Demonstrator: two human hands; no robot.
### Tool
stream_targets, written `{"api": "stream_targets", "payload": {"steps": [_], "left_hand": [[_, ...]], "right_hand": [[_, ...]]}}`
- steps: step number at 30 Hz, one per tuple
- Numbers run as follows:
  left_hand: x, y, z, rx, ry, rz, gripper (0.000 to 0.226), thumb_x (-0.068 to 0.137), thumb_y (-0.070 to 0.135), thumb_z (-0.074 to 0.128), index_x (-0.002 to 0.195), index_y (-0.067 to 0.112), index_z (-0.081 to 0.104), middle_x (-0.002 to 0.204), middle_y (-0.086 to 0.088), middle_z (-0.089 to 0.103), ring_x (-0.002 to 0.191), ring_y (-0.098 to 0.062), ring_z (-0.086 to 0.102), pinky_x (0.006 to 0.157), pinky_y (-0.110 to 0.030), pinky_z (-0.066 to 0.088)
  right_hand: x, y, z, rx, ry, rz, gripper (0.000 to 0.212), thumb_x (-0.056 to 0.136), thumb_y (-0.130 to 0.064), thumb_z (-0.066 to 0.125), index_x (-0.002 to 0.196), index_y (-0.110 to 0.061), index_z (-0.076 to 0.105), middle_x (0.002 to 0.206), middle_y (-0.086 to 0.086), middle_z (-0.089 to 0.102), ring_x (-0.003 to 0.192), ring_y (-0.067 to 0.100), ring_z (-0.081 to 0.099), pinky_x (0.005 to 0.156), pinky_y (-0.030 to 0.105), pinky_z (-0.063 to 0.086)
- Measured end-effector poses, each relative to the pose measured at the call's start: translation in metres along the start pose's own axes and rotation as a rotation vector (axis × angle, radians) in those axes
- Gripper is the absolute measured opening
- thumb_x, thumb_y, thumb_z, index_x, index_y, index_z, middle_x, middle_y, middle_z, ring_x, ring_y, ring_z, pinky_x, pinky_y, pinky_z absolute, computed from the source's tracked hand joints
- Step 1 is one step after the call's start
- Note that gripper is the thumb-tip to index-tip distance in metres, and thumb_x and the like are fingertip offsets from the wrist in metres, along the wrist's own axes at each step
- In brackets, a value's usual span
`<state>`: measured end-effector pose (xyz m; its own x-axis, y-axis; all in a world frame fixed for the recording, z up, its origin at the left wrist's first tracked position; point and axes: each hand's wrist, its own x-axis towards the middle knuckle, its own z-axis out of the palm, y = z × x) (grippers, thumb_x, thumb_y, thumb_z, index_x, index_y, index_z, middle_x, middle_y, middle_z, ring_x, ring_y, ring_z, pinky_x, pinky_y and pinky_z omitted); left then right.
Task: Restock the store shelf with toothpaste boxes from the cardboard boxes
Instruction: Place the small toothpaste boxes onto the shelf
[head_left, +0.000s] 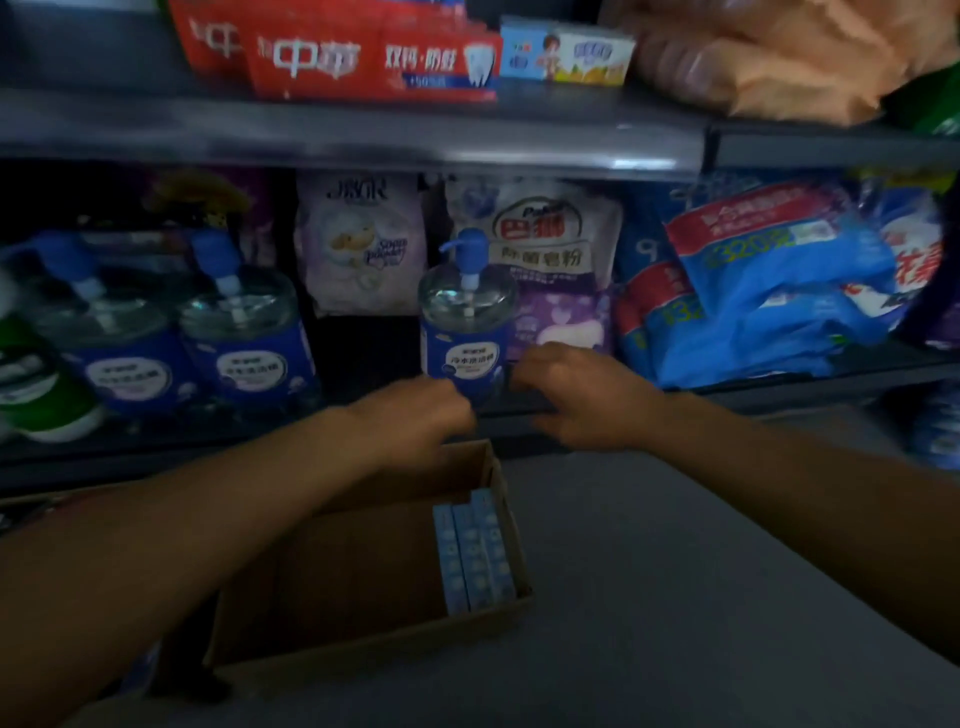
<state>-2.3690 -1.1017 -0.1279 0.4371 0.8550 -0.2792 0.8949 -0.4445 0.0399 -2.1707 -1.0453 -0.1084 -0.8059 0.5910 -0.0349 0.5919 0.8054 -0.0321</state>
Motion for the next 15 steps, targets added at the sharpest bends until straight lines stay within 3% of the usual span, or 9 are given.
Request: {"api": "stream_targets", "payload": {"steps": [3, 6, 9, 11, 15], "left_hand": [[0.015, -0.004, 0.056, -0.033, -0.134, 0.018, 0.016, 0.095, 0.027, 0.051, 0.099, 0.019, 0.064, 0.098, -0.003, 0.065, 0.082, -0.013, 0.059, 0.068, -0.024, 0.043], [0.031, -0.011, 0.104, 0.069, -0.154, 0.117, 0.029, 0.098, 0.02, 0.049, 0.125, 0.013, 0.058, 0.129, -0.008, 0.056, 0.118, -0.022, 0.052, 0.096, -0.03, 0.04], [0.045, -0.022, 0.143, -0.005, -0.174, 0.158, 0.039, 0.098, 0.015, 0.048, 0.137, 0.014, 0.05, 0.145, -0.007, 0.043, 0.133, -0.02, 0.039, 0.11, -0.029, 0.03], [0.05, -0.026, 0.162, -0.051, -0.2, 0.198, 0.041, 0.097, 0.013, 0.049, 0.139, 0.014, 0.048, 0.147, -0.005, 0.041, 0.136, -0.019, 0.036, 0.112, -0.03, 0.026], [0.063, -0.024, 0.189, -0.057, -0.188, 0.206, 0.037, 0.094, 0.016, 0.052, 0.131, 0.016, 0.055, 0.138, -0.006, 0.051, 0.128, -0.023, 0.045, 0.105, -0.037, 0.037]], "right_hand": [[0.0, 0.003, 0.03, 0.013, -0.041, -0.013, 0.033, 0.085, -0.022, 0.064, 0.116, -0.014, 0.057, 0.118, 0.003, 0.053, 0.11, 0.021, 0.049, 0.084, 0.039, 0.048], [0.006, 0.004, 0.056, 0.035, -0.071, -0.019, 0.034, 0.086, -0.022, 0.062, 0.118, -0.014, 0.055, 0.119, 0.003, 0.052, 0.112, 0.021, 0.047, 0.083, 0.037, 0.047], [0.015, 0.004, 0.074, 0.064, -0.068, -0.014, 0.028, 0.084, -0.019, 0.061, 0.111, -0.013, 0.057, 0.113, 0.003, 0.053, 0.106, 0.021, 0.049, 0.079, 0.04, 0.048], [0.02, 0.002, 0.086, 0.093, -0.054, -0.016, 0.024, 0.083, -0.018, 0.062, 0.106, -0.013, 0.058, 0.108, 0.003, 0.054, 0.101, 0.021, 0.05, 0.076, 0.042, 0.048], [0.027, -0.001, 0.104, 0.127, -0.063, -0.027, 0.022, 0.082, -0.017, 0.062, 0.103, -0.013, 0.059, 0.106, 0.003, 0.053, 0.1, 0.021, 0.05, 0.075, 0.038, 0.046]]}}
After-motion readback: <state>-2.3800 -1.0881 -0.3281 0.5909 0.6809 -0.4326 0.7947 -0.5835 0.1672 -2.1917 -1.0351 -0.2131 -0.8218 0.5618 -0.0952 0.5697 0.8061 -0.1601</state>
